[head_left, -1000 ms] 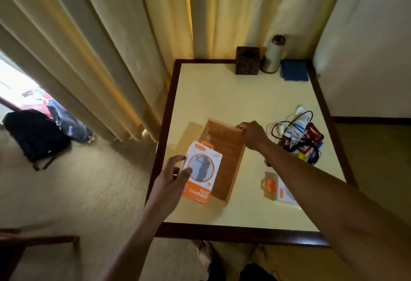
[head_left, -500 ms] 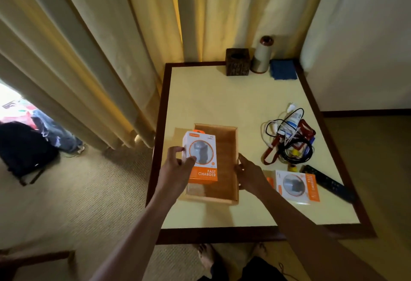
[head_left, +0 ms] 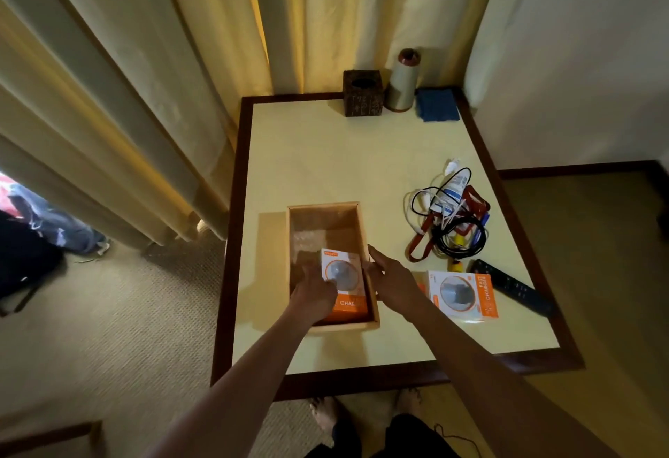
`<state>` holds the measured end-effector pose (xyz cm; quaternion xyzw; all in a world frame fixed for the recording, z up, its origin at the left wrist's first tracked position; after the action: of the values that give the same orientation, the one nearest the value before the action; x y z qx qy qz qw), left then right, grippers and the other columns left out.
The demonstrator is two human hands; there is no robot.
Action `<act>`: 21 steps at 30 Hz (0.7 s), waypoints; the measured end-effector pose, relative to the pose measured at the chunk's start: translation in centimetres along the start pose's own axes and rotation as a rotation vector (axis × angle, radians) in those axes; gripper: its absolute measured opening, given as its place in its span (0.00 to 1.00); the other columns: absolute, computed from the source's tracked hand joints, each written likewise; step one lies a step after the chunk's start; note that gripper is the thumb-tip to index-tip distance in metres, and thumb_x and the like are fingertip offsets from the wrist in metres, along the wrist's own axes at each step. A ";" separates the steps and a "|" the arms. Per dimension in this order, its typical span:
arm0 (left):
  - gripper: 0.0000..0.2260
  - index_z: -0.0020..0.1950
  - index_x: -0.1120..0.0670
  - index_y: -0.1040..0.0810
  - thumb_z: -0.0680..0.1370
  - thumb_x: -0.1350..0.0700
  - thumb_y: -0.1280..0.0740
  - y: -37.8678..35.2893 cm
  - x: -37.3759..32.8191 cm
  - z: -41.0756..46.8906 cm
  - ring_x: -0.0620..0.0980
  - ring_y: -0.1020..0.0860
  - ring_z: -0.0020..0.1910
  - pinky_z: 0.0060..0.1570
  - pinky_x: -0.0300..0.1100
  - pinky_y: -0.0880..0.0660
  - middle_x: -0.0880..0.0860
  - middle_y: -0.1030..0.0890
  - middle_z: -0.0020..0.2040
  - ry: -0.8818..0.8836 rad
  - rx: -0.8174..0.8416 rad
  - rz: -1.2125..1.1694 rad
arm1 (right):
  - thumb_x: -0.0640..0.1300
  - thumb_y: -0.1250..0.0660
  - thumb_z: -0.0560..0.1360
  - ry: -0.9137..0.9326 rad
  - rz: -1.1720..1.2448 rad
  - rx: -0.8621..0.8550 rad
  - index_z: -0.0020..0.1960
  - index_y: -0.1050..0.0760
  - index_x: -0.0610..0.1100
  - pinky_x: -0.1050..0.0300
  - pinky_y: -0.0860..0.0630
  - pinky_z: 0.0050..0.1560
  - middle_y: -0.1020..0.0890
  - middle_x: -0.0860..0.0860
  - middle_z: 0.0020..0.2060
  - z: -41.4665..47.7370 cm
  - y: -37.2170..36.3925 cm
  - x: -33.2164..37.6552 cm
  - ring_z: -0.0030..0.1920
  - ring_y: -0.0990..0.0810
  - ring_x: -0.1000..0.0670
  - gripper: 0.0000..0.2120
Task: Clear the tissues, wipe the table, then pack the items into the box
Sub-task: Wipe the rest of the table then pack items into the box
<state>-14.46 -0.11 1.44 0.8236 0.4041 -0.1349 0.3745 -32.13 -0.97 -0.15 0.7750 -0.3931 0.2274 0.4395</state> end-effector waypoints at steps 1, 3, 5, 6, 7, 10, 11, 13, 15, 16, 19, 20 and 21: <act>0.27 0.82 0.57 0.43 0.85 0.55 0.39 -0.3 0.2 0.3 0.61 0.34 0.77 0.72 0.50 0.34 0.60 0.35 0.79 0.011 0.014 0.023 | 0.55 0.44 0.85 0.007 -0.002 0.003 0.80 0.38 0.58 0.40 0.22 0.63 0.24 0.46 0.71 0.0 0.0 0.1 0.65 0.21 0.42 0.24; 0.26 0.79 0.56 0.39 0.82 0.56 0.35 -0.7 0.6 0.9 0.60 0.25 0.69 0.62 0.49 0.25 0.59 0.27 0.73 0.003 0.031 0.074 | 0.56 0.44 0.85 0.010 -0.025 0.001 0.80 0.39 0.58 0.41 0.22 0.64 0.23 0.46 0.70 -0.1 0.1 0.2 0.66 0.22 0.42 0.24; 0.24 0.76 0.56 0.34 0.80 0.56 0.34 -0.9 0.8 1.1 0.58 0.21 0.63 0.55 0.46 0.23 0.57 0.22 0.68 -0.015 0.031 0.122 | 0.56 0.43 0.85 0.028 -0.063 -0.005 0.80 0.39 0.56 0.42 0.22 0.64 0.23 0.46 0.69 -0.1 0.2 0.3 0.66 0.22 0.43 0.24; 0.23 0.76 0.56 0.33 0.81 0.56 0.33 -1.0 0.8 1.2 0.58 0.21 0.64 0.57 0.45 0.23 0.57 0.22 0.69 -0.031 0.030 0.160 | 0.55 0.43 0.85 0.038 -0.070 -0.011 0.80 0.38 0.55 0.42 0.22 0.64 0.23 0.45 0.70 -0.2 0.3 0.4 0.67 0.22 0.43 0.24; 0.23 0.76 0.56 0.32 0.82 0.55 0.33 -1.0 0.7 1.2 0.58 0.22 0.65 0.58 0.44 0.25 0.57 0.23 0.70 -0.049 0.027 0.199 | 0.55 0.42 0.85 0.045 -0.061 -0.019 0.80 0.37 0.53 0.41 0.22 0.64 0.24 0.45 0.71 -0.3 0.4 0.5 0.68 0.23 0.43 0.24; 0.20 0.75 0.56 0.31 0.84 0.51 0.36 -1.2 0.5 1.2 0.56 0.22 0.65 0.49 0.38 0.32 0.57 0.21 0.68 -0.096 0.002 0.320 | 0.55 0.38 0.84 0.047 -0.022 -0.045 0.78 0.33 0.51 0.44 0.21 0.64 0.22 0.47 0.69 -0.8 0.5 0.6 0.67 0.22 0.45 0.24; 0.21 0.75 0.56 0.31 0.84 0.50 0.37 -1.2 0.6 1.4 0.56 0.21 0.64 0.48 0.38 0.33 0.57 0.21 0.67 -0.098 -0.009 0.336 | 0.54 0.37 0.83 0.049 -0.024 -0.053 0.77 0.33 0.50 0.48 0.22 0.64 0.21 0.48 0.68 -0.9 0.5 0.5 0.67 0.22 0.47 0.24; 0.20 0.75 0.55 0.30 0.84 0.51 0.35 -1.4 0.8 1.6 0.55 0.20 0.63 0.48 0.37 0.32 0.57 0.20 0.66 -0.109 -0.012 0.319 | 0.52 0.35 0.82 0.045 -0.020 -0.061 0.76 0.32 0.50 0.56 0.25 0.63 0.21 0.49 0.68 -1.3 0.2 0.1 0.67 0.22 0.49 0.23; 0.18 0.73 0.55 0.28 0.83 0.54 0.34 -1.5 1.0 1.5 0.53 0.20 0.59 0.49 0.37 0.31 0.57 0.19 0.65 -0.114 -0.010 0.292 | 0.51 0.36 0.83 0.045 -0.022 -0.065 0.77 0.33 0.51 0.57 0.27 0.62 0.22 0.50 0.70 -1.8 0.0 -0.1 0.68 0.23 0.49 0.24; 0.17 0.72 0.55 0.26 0.84 0.55 0.35 -1.5 1.2 1.5 0.52 0.20 0.57 0.48 0.36 0.31 0.56 0.19 0.64 -0.124 -0.013 0.296 | 0.51 0.37 0.83 0.048 -0.024 -0.066 0.78 0.33 0.51 0.58 0.28 0.62 0.22 0.50 0.70 -2.0 -0.1 -0.1 0.69 0.23 0.48 0.24; 0.14 0.69 0.55 0.23 0.84 0.55 0.37 -1.4 1.6 1.7 0.51 0.20 0.55 0.43 0.33 0.30 0.56 0.17 0.62 -0.121 0.016 0.300 | 0.50 0.38 0.84 0.051 -0.011 -0.073 0.79 0.34 0.51 0.60 0.31 0.62 0.23 0.50 0.72 -2.3 -0.1 0.0 0.70 0.24 0.48 0.24; 0.14 0.68 0.55 0.23 0.84 0.55 0.37 -1.3 1.5 1.5 0.52 0.20 0.56 0.42 0.33 0.31 0.56 0.17 0.62 -0.129 0.021 0.316 | 0.50 0.38 0.84 0.051 -0.009 -0.070 0.79 0.34 0.51 0.59 0.31 0.63 0.24 0.50 0.72 -2.4 -0.1 0.1 0.71 0.25 0.48 0.24; 0.15 0.69 0.57 0.24 0.83 0.55 0.36 -1.1 1.5 1.5 0.53 0.20 0.58 0.43 0.34 0.31 0.57 0.18 0.62 -0.125 0.035 0.344 | 0.50 0.38 0.84 0.053 -0.011 -0.064 0.79 0.35 0.51 0.59 0.31 0.64 0.24 0.50 0.72 -2.4 0.0 0.2 0.71 0.26 0.48 0.24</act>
<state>-14.25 0.11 -0.90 0.8770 0.2306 -0.1268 0.4019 -32.01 1.02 1.19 0.7564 -0.3840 0.2329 0.4755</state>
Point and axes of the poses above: each hand's wrist, its own z-axis towards the middle knuckle, its own y-axis out of the back of the hand, x = y × z, the point moved 3 cm from there along z, towards the middle knuckle
